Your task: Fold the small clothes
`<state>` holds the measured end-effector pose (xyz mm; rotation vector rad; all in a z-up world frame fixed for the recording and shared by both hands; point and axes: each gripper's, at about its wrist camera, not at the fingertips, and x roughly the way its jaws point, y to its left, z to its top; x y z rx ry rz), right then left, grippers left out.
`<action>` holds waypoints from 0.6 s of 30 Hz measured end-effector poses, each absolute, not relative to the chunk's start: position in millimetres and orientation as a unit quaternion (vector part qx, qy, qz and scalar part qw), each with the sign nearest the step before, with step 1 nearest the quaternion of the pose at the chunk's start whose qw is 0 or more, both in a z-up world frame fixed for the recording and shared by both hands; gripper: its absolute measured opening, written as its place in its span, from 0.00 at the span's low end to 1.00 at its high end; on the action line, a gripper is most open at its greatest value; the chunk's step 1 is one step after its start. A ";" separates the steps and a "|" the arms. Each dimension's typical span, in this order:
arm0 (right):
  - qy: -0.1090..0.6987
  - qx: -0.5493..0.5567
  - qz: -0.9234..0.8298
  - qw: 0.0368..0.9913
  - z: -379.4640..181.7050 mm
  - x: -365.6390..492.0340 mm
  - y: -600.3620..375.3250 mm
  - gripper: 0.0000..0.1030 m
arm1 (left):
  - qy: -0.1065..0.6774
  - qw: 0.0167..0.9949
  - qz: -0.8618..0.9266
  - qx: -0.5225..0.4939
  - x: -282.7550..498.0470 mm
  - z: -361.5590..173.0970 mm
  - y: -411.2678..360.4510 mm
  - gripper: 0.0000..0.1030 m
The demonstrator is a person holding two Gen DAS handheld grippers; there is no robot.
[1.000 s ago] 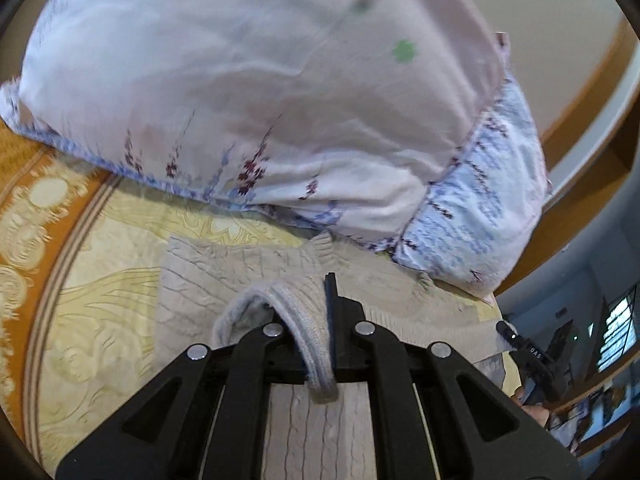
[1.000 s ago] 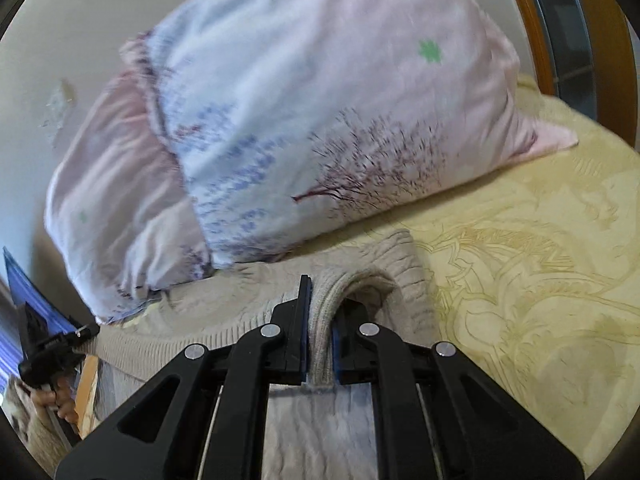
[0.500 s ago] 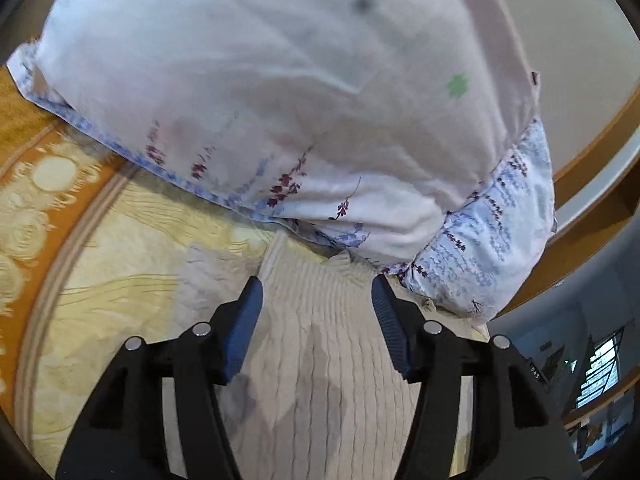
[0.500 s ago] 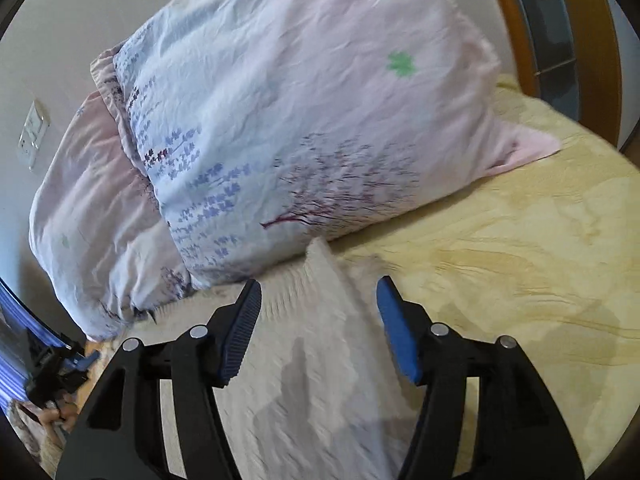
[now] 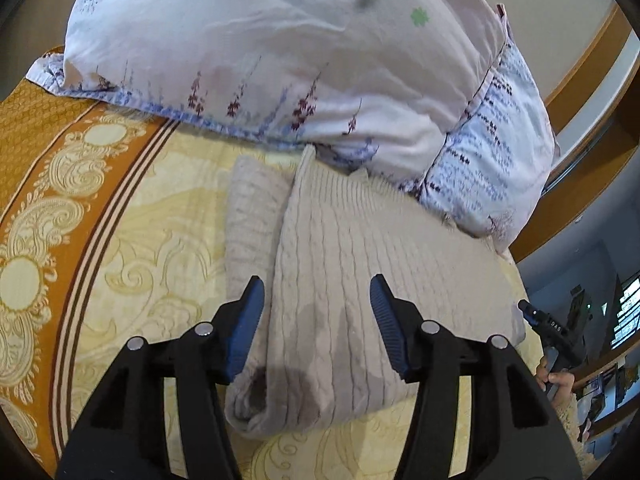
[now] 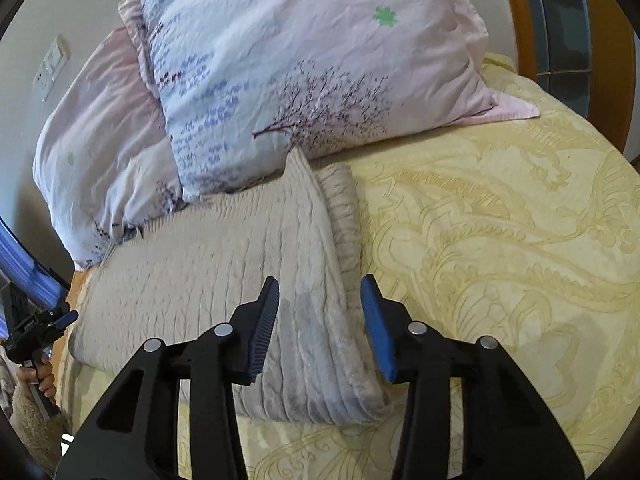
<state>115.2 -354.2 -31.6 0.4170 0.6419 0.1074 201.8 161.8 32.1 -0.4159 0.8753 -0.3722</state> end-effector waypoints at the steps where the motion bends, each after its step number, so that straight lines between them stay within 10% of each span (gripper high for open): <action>1: 0.318 0.200 0.056 0.925 -33.3 116.8 -352.0 0.34 | 0.422 0.867 -0.177 -0.199 201.6 29.4 161.4 0.48; 11: 0.319 0.173 0.053 0.930 -37.1 116.4 -346.5 0.14 | 0.447 0.853 -0.173 -0.204 204.7 10.5 158.7 0.10; 18: 0.300 0.166 0.054 0.938 -28.8 108.6 -341.5 0.11 | 0.440 0.852 -0.177 -0.222 198.4 13.9 166.4 0.07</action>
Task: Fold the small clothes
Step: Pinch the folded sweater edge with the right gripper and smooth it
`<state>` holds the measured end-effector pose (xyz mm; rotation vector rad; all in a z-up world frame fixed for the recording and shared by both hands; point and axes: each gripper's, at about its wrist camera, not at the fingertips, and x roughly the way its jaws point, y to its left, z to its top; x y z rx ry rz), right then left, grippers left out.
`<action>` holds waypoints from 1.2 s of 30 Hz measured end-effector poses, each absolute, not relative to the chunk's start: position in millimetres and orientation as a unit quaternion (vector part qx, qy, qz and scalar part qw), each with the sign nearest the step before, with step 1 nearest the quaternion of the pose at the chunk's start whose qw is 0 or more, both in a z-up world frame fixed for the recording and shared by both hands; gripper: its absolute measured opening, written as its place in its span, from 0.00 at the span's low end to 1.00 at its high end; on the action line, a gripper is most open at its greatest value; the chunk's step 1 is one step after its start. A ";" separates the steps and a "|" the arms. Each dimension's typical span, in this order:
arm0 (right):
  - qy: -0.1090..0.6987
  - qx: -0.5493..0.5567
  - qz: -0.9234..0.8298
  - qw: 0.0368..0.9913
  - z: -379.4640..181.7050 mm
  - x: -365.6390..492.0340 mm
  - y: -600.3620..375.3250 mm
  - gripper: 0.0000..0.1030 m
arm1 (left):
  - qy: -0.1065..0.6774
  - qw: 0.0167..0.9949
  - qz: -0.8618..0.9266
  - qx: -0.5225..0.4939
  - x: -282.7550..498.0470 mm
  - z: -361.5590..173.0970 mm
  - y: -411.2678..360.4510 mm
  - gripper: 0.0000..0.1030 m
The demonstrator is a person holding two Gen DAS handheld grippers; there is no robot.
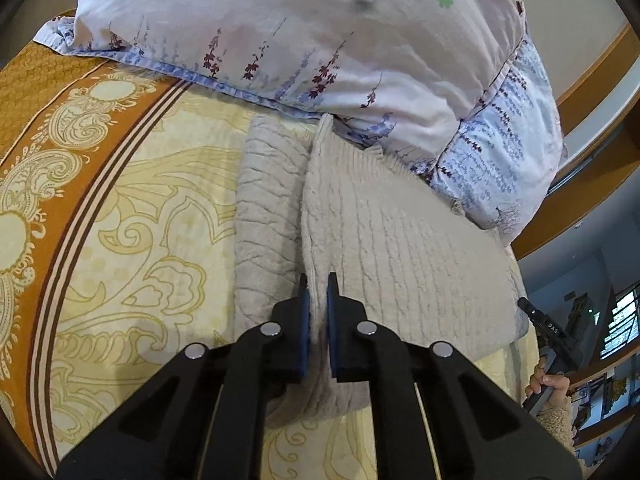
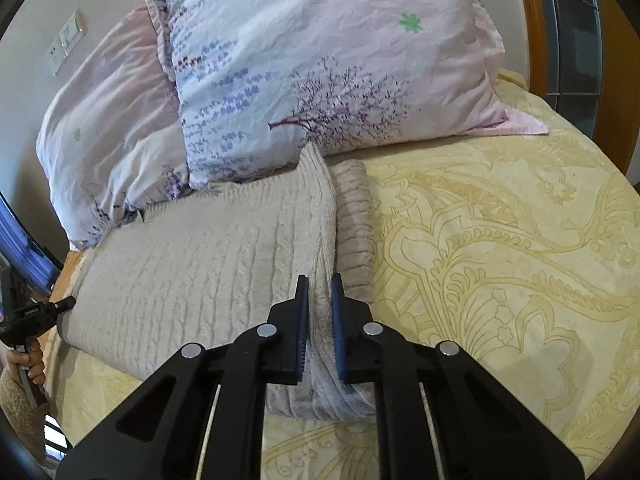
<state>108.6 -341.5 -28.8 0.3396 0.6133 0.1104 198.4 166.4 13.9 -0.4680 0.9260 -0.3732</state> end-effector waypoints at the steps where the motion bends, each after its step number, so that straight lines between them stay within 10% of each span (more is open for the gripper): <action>1: 0.295 0.168 0.052 0.939 -25.9 105.4 -341.5 0.11 | 0.436 0.852 -0.181 -0.225 196.4 17.7 168.8 0.06; 20: 0.344 0.129 -0.034 0.929 -41.4 103.5 -335.7 0.11 | 0.455 0.854 -0.185 -0.172 188.2 11.2 172.0 0.07; 32: 0.344 0.188 0.008 0.920 -34.5 125.4 -346.0 0.27 | 0.410 0.880 -0.187 -0.150 187.7 45.0 152.3 0.42; 36: 0.338 0.188 0.005 0.922 -41.3 119.1 -343.0 0.10 | 0.420 0.876 -0.197 -0.132 192.6 39.3 134.6 0.42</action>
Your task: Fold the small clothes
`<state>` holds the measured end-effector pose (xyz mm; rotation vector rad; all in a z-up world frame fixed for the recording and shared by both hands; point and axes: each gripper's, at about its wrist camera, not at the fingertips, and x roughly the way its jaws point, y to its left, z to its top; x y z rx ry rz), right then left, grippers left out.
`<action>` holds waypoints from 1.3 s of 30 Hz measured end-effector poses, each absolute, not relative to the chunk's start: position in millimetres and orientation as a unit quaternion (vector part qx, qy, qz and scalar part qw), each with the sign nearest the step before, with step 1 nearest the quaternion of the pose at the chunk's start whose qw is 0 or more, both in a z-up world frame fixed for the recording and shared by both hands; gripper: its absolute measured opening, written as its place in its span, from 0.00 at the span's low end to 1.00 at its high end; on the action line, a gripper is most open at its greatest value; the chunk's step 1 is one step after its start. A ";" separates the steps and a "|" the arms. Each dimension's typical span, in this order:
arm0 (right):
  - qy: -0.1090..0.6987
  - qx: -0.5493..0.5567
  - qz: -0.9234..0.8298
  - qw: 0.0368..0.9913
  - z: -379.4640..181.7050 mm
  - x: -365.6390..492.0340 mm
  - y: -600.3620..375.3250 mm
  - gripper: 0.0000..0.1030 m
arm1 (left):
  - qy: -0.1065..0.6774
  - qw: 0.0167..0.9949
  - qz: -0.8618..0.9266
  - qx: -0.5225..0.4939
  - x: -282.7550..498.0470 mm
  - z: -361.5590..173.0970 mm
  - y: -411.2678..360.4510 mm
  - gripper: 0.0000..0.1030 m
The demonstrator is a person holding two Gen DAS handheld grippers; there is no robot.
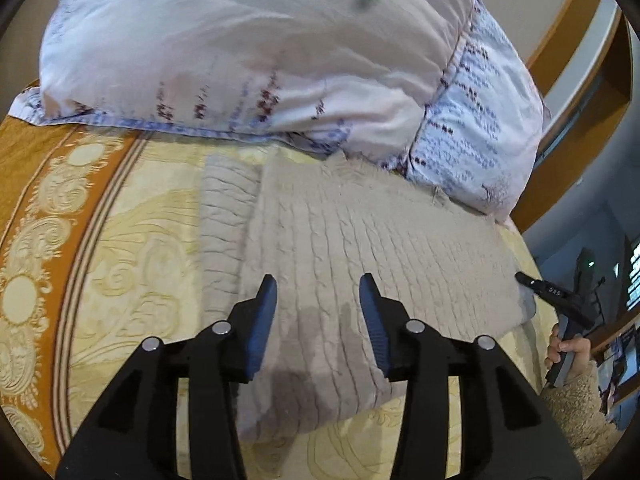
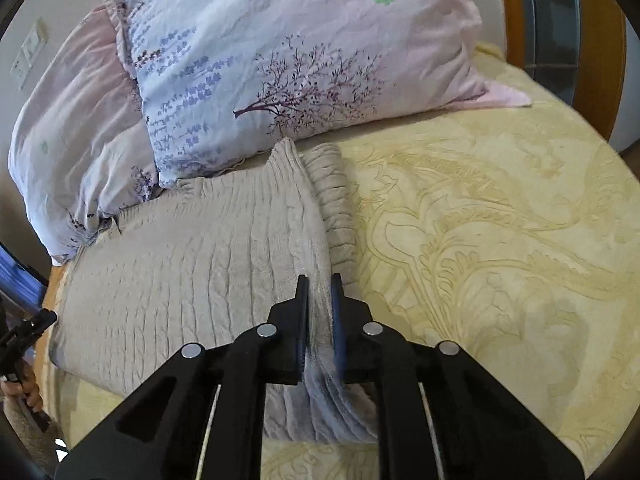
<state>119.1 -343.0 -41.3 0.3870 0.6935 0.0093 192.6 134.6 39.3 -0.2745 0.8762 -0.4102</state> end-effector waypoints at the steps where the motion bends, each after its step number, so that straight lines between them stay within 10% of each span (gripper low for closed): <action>1: 0.336 0.187 -0.004 0.923 -41.7 114.9 -344.0 0.10 | 0.425 0.875 -0.193 -0.125 194.4 36.4 132.1 0.42; 8: 0.350 0.173 -0.035 0.920 -46.0 120.9 -344.9 0.12 | 0.445 0.866 -0.181 -0.138 201.3 20.4 136.3 0.39; 15: 0.283 0.115 0.000 0.952 -13.9 109.9 -301.2 0.44 | 0.423 0.870 -0.179 -0.178 195.9 34.2 151.9 0.49; 26: 0.334 0.003 0.051 0.941 -39.6 159.0 -231.2 0.45 | 0.431 0.876 -0.168 -0.134 199.0 25.6 136.2 0.53; 39: 0.339 0.058 0.081 0.936 -27.1 151.6 -228.2 0.54 | 0.426 0.840 -0.140 -0.306 221.7 18.9 200.4 0.59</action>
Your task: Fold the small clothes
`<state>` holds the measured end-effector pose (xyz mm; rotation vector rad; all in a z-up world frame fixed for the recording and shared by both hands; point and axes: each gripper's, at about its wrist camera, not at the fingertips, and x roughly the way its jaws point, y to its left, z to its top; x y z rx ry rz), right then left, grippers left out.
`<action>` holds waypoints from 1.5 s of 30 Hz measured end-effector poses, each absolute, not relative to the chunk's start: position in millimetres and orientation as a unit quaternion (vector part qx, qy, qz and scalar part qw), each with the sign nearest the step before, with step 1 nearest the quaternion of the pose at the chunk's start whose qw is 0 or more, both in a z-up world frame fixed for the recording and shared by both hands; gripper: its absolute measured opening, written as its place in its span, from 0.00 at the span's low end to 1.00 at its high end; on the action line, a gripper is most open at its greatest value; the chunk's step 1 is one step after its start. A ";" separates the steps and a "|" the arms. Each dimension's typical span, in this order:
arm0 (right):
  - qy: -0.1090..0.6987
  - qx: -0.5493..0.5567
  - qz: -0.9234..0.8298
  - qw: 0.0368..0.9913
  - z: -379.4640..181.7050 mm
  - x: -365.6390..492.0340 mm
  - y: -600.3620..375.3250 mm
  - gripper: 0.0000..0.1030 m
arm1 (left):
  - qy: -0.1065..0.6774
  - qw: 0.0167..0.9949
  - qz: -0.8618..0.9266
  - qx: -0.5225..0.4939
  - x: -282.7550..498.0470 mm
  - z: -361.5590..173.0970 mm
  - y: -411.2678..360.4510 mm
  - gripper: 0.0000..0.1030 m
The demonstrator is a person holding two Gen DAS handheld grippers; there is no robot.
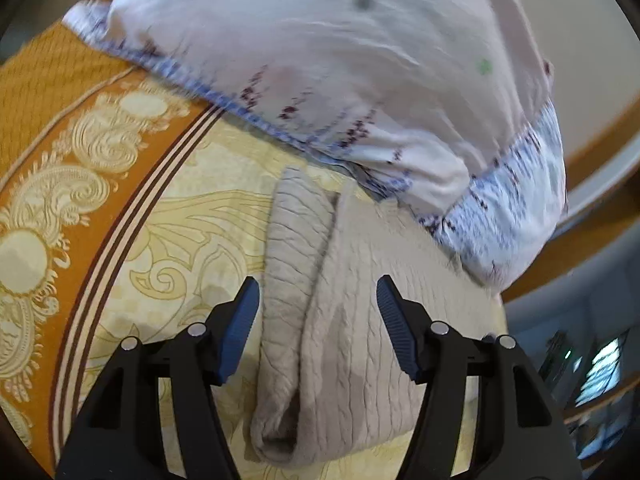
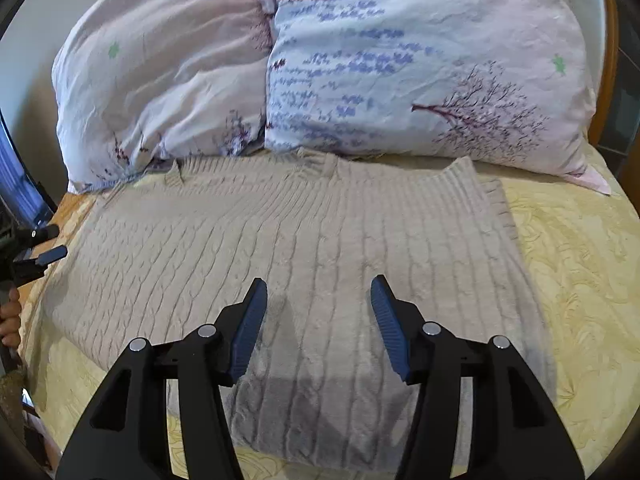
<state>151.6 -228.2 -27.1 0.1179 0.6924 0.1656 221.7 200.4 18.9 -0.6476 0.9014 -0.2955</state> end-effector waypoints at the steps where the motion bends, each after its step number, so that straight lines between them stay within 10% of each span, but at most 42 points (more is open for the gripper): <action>1: 0.342 0.062 0.081 0.934 -29.6 153.0 -228.4 0.55 | 0.429 0.836 -0.138 -0.314 224.2 16.1 201.0 0.59; 14: 0.343 0.069 0.088 0.933 -33.1 151.2 -229.3 0.57 | 0.440 0.814 -0.132 -0.355 241.4 1.2 193.2 0.59; 33: 0.335 0.092 0.096 0.933 -33.4 148.0 -230.9 0.58 | 0.446 0.799 -0.142 -0.379 245.0 -5.1 167.0 0.20; 45: 0.304 0.152 0.113 0.934 -15.4 133.5 -261.7 0.58 | 0.382 0.802 -0.229 -0.397 243.9 60.0 109.3 0.16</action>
